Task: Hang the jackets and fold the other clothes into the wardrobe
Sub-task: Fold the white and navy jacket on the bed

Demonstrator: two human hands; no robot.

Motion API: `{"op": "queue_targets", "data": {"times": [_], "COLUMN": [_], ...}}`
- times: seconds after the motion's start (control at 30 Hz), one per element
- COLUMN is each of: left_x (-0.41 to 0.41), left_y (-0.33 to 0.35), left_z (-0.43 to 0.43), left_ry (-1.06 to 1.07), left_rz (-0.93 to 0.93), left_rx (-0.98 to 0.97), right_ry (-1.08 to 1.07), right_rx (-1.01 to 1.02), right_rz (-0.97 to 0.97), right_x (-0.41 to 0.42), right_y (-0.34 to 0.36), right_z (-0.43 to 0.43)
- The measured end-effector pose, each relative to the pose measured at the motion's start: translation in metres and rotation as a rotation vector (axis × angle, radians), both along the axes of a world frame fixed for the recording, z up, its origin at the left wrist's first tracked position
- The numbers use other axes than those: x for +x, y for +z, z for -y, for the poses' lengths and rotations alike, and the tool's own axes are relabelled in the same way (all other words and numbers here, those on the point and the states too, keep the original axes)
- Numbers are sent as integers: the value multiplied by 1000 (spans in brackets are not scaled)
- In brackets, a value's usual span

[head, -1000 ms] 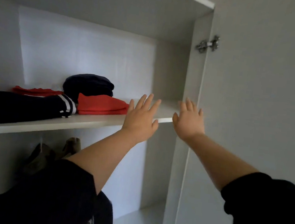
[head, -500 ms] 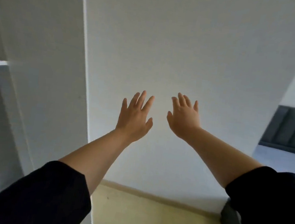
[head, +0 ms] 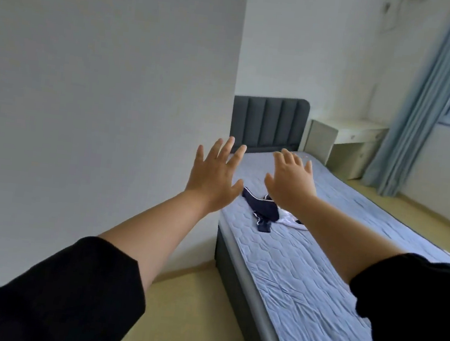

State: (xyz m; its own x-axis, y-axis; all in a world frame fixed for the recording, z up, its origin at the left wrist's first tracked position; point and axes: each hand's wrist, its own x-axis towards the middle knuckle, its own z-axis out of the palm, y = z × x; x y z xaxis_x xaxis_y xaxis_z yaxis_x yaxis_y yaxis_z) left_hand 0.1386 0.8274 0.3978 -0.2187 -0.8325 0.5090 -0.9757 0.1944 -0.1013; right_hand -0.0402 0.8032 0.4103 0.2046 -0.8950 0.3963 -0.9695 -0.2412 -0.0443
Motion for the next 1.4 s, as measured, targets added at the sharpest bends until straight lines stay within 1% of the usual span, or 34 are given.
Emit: {"op": "queue_targets", "data": {"times": [0.1,0.2,0.33,0.47,0.67,0.73,0.83,0.87,0.93,1.03,1.1,1.17,1.3,1.4], "left_x": [-42,-81,-134,-190,-264,-285,-319,-330,-343,-344,-331,-315,-266,-231], "left_y": [-21,-42,-60,-76,-115,-136,-165,-174,-194,-228,-260,-297,-390,-470], "left_z": [68,132,205,258,314,332,358,368,390,426,454,487,551,586], "left_ry": [-46,-67,-94,-120,-131,-88,11,41,77,127,172,183,185,233], "left_rz": [-59,-88,-95,-99,-110,-194,-495,-562,-608,-653,-684,-674,-649,-684], "left_rx": [43,124,206,289,329,354,440,462,492,526,551,589,714,864], "right_ry": [-68,-110,-117,-158,-165,-180,-179,-172,-163,-154,-144,-148,-216,-265], "right_rx": [90,155,174,238,267,302,400,427,470,518,542,560,610,782], "right_rz": [1,40,36,78,98,103,143,146,150,177,200,221,248,278], "right_x": [-44,-80,-129,-186,-264,-286,-314,-321,-332,-331,-320,-306,-266,-225], "right_y": [-24,-40,-57,-76,-111,-131,-166,-177,-198,-232,-261,-297,-393,-470], "right_z": [57,111,166,200,260,286,324,338,367,411,441,471,524,556]}}
